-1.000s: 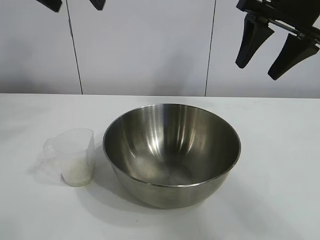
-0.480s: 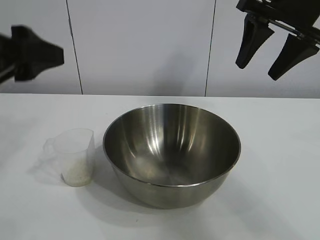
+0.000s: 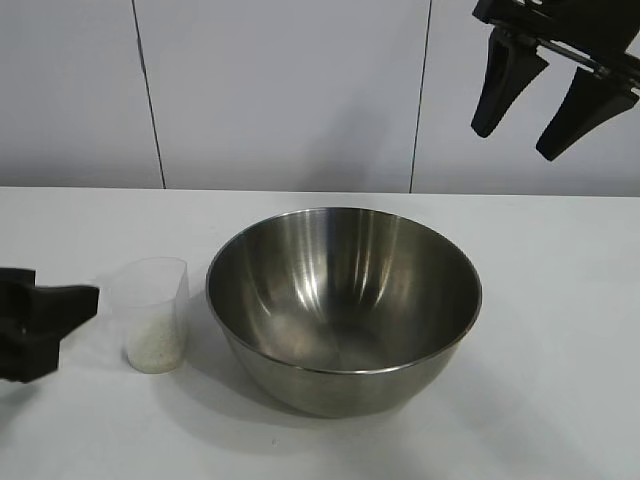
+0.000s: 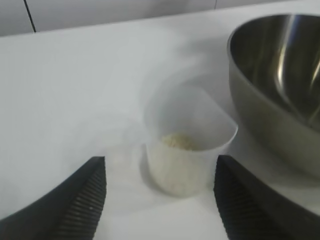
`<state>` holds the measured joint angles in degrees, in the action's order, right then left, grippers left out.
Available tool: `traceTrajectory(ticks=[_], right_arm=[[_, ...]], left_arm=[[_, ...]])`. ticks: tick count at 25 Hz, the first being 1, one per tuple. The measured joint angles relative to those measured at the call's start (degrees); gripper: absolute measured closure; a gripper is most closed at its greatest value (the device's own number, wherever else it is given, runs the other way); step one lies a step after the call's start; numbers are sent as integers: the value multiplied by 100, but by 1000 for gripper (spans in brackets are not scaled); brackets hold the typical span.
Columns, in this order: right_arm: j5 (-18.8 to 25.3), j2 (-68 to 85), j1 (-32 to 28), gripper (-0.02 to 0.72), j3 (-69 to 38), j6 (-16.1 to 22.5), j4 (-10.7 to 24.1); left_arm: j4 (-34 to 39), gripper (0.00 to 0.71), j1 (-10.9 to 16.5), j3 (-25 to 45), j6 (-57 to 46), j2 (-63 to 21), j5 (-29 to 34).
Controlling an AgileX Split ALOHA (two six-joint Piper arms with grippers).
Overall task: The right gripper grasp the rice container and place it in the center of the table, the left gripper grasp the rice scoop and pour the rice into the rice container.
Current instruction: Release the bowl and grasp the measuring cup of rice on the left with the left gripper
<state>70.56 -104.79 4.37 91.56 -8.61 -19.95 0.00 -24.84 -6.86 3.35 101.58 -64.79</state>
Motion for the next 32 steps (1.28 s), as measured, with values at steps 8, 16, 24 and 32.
traceTrajectory(ticks=[8,16,24,32], right_arm=[[-156,0,0,239,0,0,1],[-156,0,0,239,0,0,1],[-156,0,0,239,0,0,1],[-156,0,0,239,0,0,7]], left_arm=[[-662,259,0,-6,467,310,-93],[-635,259,0,-247,47,792,-120],[-304,259,0,-161,-1323,797,-128],[514,260,396,-111,-1411,797,-128]])
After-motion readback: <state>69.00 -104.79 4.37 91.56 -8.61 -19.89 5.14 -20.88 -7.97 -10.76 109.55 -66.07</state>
